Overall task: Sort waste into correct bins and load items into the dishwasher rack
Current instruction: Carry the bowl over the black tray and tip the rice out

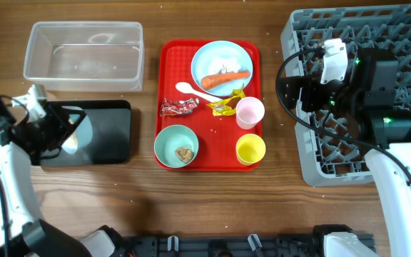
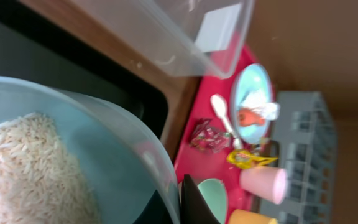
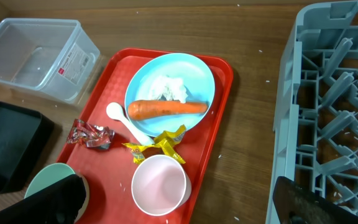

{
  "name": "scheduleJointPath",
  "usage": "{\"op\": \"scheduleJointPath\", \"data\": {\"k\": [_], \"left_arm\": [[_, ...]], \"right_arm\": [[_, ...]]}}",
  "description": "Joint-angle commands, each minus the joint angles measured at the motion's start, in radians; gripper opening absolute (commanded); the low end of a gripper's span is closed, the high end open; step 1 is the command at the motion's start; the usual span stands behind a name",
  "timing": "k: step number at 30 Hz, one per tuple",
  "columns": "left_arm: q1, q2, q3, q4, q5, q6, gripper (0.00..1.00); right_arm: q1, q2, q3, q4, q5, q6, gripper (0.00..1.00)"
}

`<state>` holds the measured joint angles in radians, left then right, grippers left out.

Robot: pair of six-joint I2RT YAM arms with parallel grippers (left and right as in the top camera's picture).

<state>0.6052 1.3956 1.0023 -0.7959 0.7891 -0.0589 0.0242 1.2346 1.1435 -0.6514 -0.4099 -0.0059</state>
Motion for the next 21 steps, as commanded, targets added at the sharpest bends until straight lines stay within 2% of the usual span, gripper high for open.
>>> {"op": "scheduleJointPath", "data": {"k": [1, 2, 4, 7, 10, 12, 21], "left_arm": [[0.092, 0.103, -0.023, 0.027, 0.206, 0.082, 0.04], [0.107, 0.137, -0.023, 0.036, 0.241, 0.083, 0.04], [0.148, 0.285, -0.023, 0.085, 0.407, 0.134, 0.04], [0.163, 0.426, -0.023, 0.147, 0.524, 0.135, 0.04], [0.163, 0.462, -0.023, 0.161, 0.623, 0.169, 0.04], [0.163, 0.462, -0.023, 0.158, 0.788, 0.175, 0.04], [0.163, 0.459, -0.021, 0.1, 0.788, 0.156, 0.04]], "right_arm": [[-0.002, 0.007, 0.02, -0.007, 0.006, -0.017, 0.99], [-0.002, 0.007, 0.02, -0.015, 0.006, -0.018, 0.99], [-0.002, 0.007, 0.02, -0.022, 0.006, -0.017, 0.99], [-0.002, 0.007, 0.02, -0.043, 0.006, -0.017, 0.99], [-0.002, 0.007, 0.02, -0.05, 0.006, -0.018, 0.99], [-0.002, 0.007, 0.02, -0.053, 0.006, -0.017, 0.99], [-0.002, 0.007, 0.02, -0.057, 0.006, -0.017, 0.99]]}}
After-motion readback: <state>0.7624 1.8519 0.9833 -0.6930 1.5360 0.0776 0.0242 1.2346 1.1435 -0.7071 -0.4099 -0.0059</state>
